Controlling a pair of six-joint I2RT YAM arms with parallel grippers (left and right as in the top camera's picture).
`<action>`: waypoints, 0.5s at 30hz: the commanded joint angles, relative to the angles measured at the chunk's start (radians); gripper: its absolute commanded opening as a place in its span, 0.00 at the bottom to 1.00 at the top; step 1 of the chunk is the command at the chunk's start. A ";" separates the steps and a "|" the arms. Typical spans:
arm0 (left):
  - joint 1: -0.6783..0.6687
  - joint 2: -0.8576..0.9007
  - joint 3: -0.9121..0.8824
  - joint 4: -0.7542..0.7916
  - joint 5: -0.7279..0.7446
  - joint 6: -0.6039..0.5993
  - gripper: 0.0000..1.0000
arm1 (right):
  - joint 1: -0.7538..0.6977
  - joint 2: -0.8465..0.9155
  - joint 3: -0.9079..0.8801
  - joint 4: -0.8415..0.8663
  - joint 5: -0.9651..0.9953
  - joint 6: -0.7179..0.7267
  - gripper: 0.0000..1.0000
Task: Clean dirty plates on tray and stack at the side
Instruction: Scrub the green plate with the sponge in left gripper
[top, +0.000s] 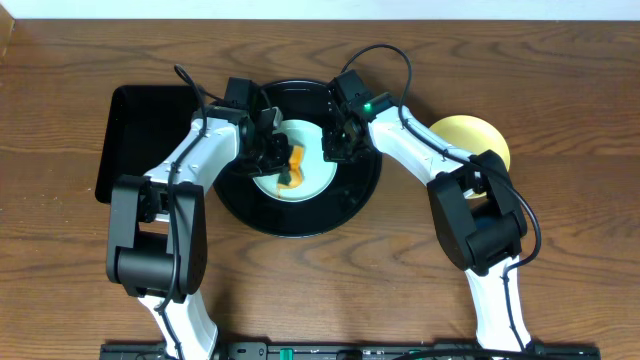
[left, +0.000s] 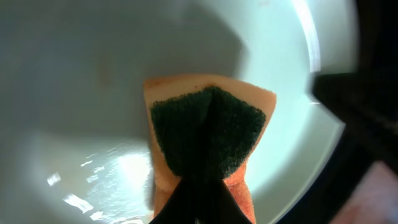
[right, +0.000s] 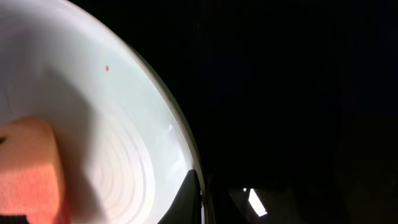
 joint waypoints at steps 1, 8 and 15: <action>-0.001 0.018 -0.012 0.034 0.028 -0.001 0.08 | 0.011 0.040 -0.041 -0.017 -0.008 -0.008 0.01; -0.001 0.021 -0.012 0.129 -0.373 -0.112 0.07 | 0.011 0.040 -0.041 -0.017 -0.008 -0.008 0.01; -0.002 0.029 -0.012 0.134 -0.516 -0.111 0.08 | 0.011 0.040 -0.041 -0.013 -0.004 -0.008 0.01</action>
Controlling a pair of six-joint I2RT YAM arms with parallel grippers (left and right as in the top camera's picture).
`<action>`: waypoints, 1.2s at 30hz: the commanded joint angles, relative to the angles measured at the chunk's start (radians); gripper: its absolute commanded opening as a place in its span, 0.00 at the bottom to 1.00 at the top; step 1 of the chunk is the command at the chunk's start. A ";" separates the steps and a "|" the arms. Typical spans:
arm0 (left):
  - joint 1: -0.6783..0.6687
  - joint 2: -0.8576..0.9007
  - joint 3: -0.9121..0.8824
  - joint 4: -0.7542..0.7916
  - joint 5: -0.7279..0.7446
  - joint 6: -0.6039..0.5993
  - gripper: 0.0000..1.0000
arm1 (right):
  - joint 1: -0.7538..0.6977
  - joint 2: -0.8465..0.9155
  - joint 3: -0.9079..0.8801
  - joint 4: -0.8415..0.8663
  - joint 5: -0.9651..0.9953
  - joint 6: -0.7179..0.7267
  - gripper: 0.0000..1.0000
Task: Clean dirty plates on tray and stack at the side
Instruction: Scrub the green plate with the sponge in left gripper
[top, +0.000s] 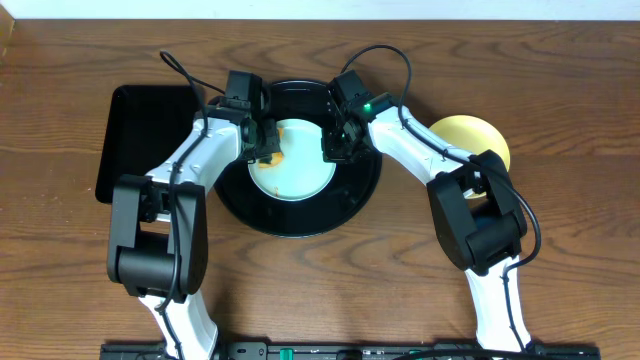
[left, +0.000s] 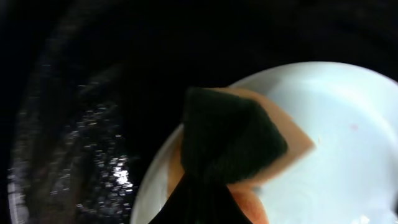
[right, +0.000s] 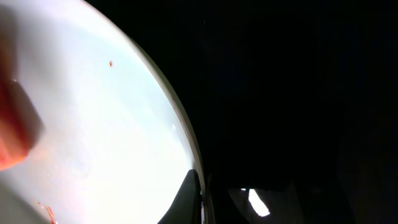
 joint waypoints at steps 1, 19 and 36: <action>0.003 0.027 -0.011 -0.029 -0.122 -0.016 0.07 | 0.011 0.040 -0.040 -0.014 0.004 -0.008 0.01; -0.011 0.027 -0.011 -0.130 0.359 0.032 0.08 | 0.013 0.040 -0.040 -0.011 0.004 -0.012 0.01; -0.014 0.027 -0.011 -0.083 -0.135 -0.107 0.07 | 0.013 0.040 -0.040 -0.005 0.005 -0.012 0.01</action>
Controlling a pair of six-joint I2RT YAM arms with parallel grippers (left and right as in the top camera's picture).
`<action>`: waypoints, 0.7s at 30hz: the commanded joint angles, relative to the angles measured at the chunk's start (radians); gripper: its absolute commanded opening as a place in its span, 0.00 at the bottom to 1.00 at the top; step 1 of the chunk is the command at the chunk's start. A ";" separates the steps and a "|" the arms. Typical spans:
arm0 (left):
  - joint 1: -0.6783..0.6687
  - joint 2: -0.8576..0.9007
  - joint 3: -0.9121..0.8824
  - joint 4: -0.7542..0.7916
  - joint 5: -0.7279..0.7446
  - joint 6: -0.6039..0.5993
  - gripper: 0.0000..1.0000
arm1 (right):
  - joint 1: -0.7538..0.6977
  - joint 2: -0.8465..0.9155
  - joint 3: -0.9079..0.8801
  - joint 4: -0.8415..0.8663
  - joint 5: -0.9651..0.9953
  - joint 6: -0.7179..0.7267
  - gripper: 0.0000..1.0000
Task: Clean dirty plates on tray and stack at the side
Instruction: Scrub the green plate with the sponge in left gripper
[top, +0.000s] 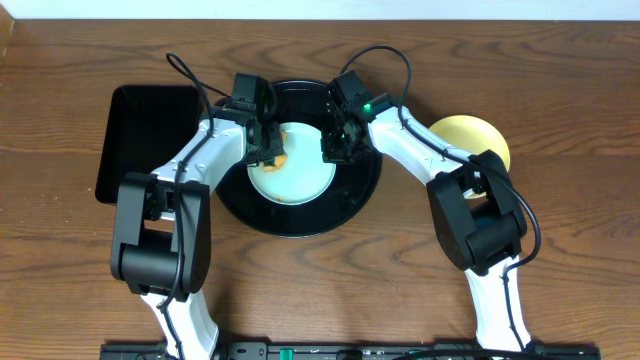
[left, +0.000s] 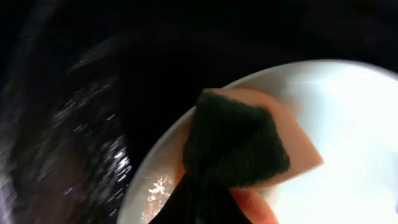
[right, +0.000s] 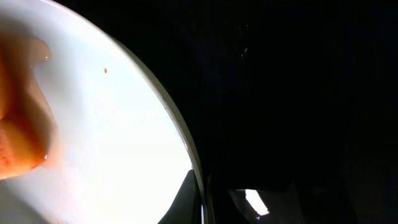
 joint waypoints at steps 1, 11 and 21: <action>0.005 0.016 -0.010 -0.067 -0.087 -0.058 0.07 | 0.013 0.040 -0.038 -0.008 0.016 -0.009 0.01; -0.002 0.016 -0.010 -0.202 0.373 0.058 0.07 | 0.013 0.040 -0.038 -0.008 0.014 -0.013 0.01; 0.129 -0.003 0.080 -0.174 0.508 0.057 0.07 | 0.013 0.040 -0.038 -0.009 0.006 -0.013 0.01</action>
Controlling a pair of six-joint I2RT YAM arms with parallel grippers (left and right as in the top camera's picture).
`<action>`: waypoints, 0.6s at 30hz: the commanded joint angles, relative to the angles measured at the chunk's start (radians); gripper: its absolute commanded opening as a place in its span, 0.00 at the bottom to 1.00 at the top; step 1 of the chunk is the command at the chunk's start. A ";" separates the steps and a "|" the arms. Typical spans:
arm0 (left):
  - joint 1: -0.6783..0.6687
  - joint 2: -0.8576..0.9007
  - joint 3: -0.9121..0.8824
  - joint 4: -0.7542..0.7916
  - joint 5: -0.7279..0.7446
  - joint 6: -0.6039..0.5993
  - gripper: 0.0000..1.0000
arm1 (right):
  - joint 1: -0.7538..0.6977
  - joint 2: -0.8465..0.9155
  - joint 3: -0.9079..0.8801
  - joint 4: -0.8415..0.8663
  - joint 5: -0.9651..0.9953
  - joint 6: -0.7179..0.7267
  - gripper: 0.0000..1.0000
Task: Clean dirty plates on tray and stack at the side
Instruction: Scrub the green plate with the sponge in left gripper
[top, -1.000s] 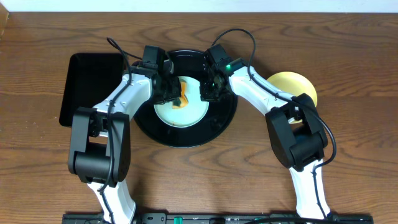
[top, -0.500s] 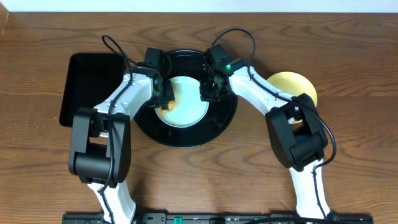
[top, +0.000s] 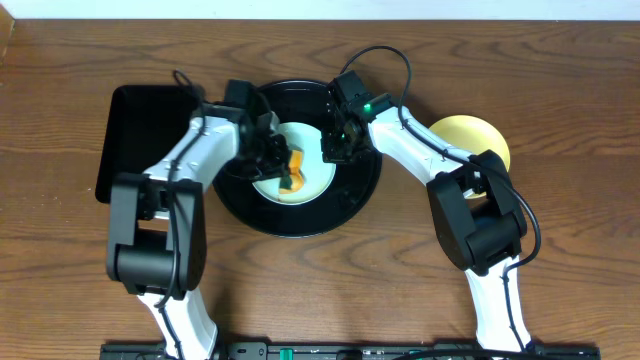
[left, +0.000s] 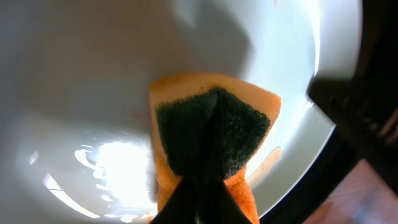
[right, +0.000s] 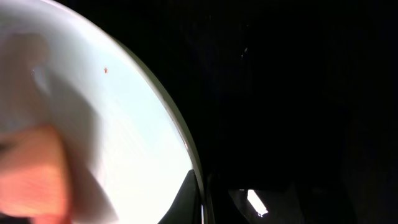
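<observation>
A pale white plate lies in the round black tray. My left gripper is shut on an orange sponge with a green scouring face, pressed onto the plate's middle; the sponge shows as an orange blur in the right wrist view. My right gripper is shut on the plate's right rim, one finger over the rim, the other under it. A small red speck sits on the plate near the rim.
A yellow plate lies on the wooden table to the right of the tray. A rectangular black tray lies at the left. The black tray's wall rises close beside the sponge.
My left gripper with the sponge has moved from the plate's upper left edge to the plate's middle. My right gripper still holds the rim in the same place.
The sponge was on the plate's middle, with my right gripper pinching the right rim. Then the sponge was at the plate's upper left edge, and it stayed near there. Now it is back on the middle. The right gripper has kept its hold throughout.
</observation>
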 joint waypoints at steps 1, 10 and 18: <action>0.090 -0.009 0.074 0.001 0.087 -0.006 0.08 | 0.013 0.040 -0.037 -0.010 0.008 -0.013 0.01; 0.298 -0.063 0.110 -0.039 0.156 -0.005 0.08 | 0.013 0.040 -0.037 0.019 -0.019 -0.011 0.14; 0.325 -0.063 0.109 -0.083 0.145 0.045 0.07 | 0.015 0.043 -0.042 0.086 0.034 0.029 0.32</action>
